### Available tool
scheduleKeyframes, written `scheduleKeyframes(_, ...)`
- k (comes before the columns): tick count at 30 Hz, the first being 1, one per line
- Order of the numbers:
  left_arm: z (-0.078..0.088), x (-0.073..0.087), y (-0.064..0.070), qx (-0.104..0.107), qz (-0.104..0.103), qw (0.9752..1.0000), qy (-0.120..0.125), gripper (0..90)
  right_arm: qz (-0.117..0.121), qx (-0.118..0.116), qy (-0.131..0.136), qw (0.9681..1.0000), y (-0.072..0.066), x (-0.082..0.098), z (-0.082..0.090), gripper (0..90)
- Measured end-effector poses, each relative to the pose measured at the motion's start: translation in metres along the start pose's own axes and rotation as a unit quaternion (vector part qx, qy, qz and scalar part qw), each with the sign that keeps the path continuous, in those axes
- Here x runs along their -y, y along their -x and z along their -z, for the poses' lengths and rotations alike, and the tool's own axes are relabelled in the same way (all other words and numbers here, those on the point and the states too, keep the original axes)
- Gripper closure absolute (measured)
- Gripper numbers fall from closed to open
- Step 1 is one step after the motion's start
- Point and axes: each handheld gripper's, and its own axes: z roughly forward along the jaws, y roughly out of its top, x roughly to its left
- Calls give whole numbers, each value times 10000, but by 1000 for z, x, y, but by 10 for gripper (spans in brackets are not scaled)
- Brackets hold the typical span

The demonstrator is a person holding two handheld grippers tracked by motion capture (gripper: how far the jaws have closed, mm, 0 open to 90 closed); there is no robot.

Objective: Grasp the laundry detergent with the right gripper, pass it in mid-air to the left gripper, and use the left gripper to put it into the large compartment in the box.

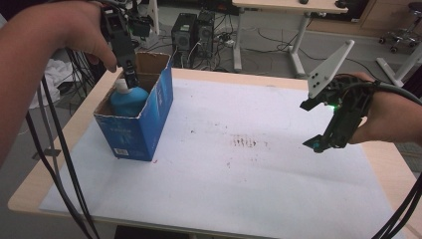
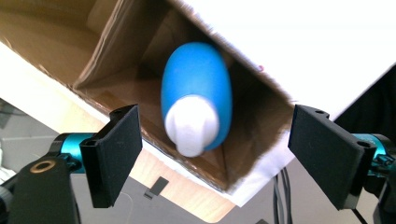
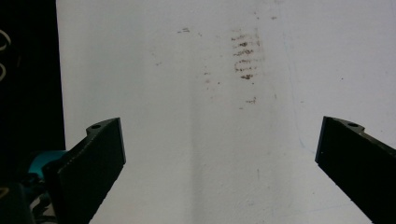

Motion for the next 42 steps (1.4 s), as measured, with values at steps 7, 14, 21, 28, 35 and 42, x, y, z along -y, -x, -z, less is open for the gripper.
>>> scheduleKeyframes(7, 20, -20, 25, 114, -608, 9980, 146, 139, 13, -11, -163, 9999, 9, -2, 5, 8)
scheduleKeyframes(14, 12, -46, 50, 308, -1258, 9915, 146, 110, 125, -47, -325, 9994, 13, -8, 8, 8)
scheduleKeyframes(21, -8, -71, 74, 454, -1826, 9821, 106, 65, 283, -103, -594, 9978, 12, -11, 1, 8)
scheduleKeyframes(28, -31, -86, 82, 404, -2066, 9776, 14, 24, 344, -159, -786, 9962, 15, -8, -7, 8)
scheduleKeyframes(35, -54, -95, 83, 348, -2252, 9737, -86, 17, 339, -206, -978, 9944, 19, -6, -15, 8)
scheduleKeyframes(42, -65, -101, 87, 322, -2443, 9691, -136, 17, 346, -274, -1079, 9932, 23, -5, -23, 8)
